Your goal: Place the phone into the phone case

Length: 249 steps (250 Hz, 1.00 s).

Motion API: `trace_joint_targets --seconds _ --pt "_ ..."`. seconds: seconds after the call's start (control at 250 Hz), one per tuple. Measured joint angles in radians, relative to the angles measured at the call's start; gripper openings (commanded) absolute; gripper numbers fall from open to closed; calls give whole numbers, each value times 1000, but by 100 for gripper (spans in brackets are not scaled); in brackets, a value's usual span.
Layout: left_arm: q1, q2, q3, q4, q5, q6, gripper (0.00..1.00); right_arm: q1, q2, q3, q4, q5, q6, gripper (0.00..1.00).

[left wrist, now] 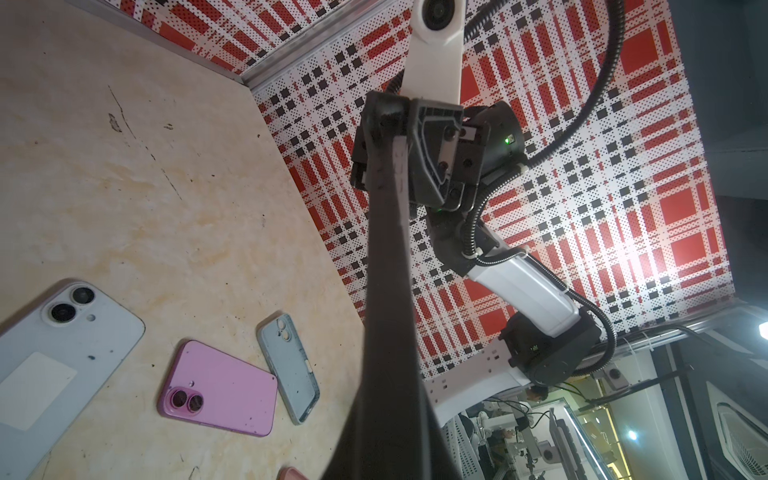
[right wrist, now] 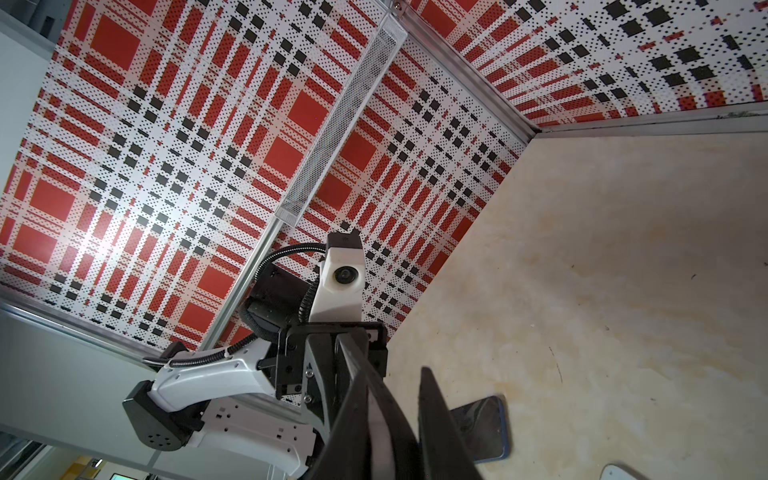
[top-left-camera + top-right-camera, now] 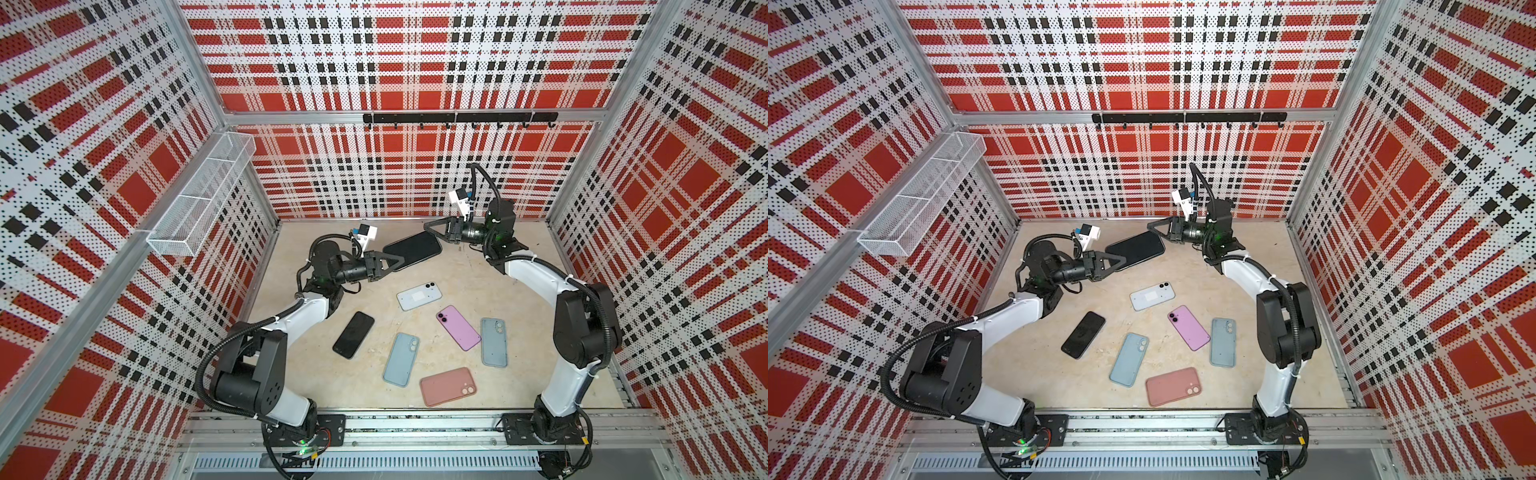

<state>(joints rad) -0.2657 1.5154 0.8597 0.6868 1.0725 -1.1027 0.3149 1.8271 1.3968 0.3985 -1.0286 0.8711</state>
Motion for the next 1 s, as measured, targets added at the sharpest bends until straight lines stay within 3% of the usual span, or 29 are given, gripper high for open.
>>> trace_joint_targets --seconds 0.104,0.3,0.408,0.564,0.724,0.868,0.996 --pt "-5 -2 0 0 -12 3 0 5 -9 -1 -31 17 -37 39" --pt "-6 -4 0 0 -36 4 0 11 -26 -29 -52 27 -64 41" --pt "-7 -4 0 0 -43 4 0 11 -28 -47 -51 28 -65 32" --pt "-7 -3 0 -7 -56 4 0 8 -37 -59 -31 9 -19 10" --pt "-9 -3 0 32 -51 4 0 7 -59 -59 -10 -5 18 0" --pt "-9 -3 0 39 -51 4 0 7 -59 -59 0 -5 22 1" --pt "-9 -3 0 47 -53 3 0 7 -59 -63 18 -5 31 21"
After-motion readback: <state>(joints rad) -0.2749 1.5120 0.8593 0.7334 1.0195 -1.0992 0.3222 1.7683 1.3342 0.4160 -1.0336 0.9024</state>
